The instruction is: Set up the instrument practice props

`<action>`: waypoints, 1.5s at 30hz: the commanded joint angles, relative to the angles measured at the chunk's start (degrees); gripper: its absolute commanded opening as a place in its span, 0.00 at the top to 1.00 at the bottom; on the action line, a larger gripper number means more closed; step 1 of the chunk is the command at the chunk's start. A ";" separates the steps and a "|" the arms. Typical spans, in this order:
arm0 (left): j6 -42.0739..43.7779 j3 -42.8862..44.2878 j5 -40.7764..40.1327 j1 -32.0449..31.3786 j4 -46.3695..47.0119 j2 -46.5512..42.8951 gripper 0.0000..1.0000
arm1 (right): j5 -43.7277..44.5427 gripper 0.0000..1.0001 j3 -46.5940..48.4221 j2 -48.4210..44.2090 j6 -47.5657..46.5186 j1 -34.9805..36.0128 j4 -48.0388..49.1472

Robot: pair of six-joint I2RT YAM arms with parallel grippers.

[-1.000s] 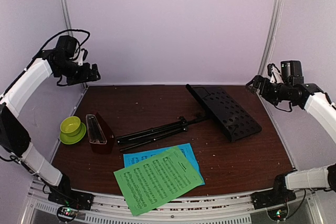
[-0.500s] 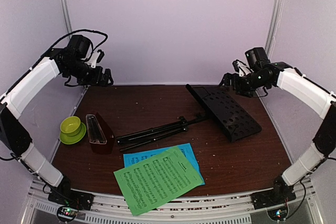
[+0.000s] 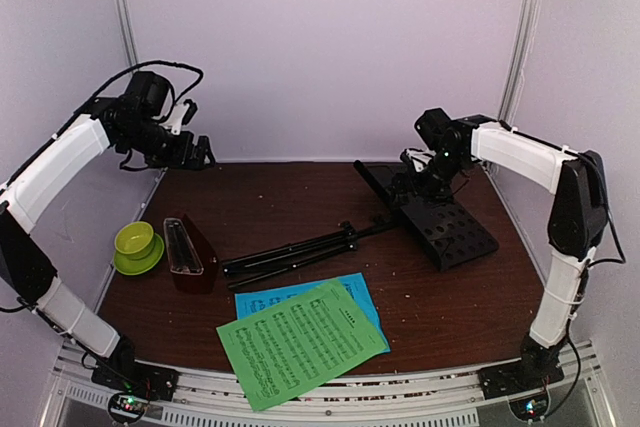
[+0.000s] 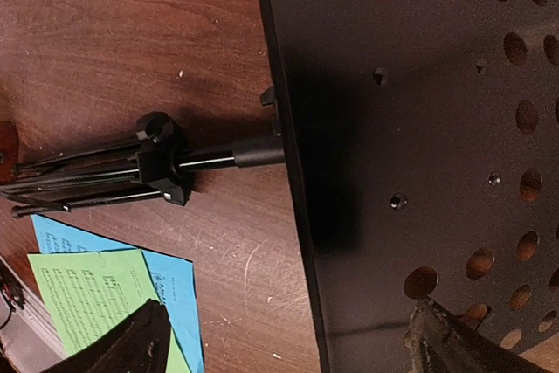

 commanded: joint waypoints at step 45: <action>-3.44 -1.35 2.10 -0.44 3.81 -0.09 0.02 | 8.59 0.92 16.88 20.87 -7.89 4.11 -8.61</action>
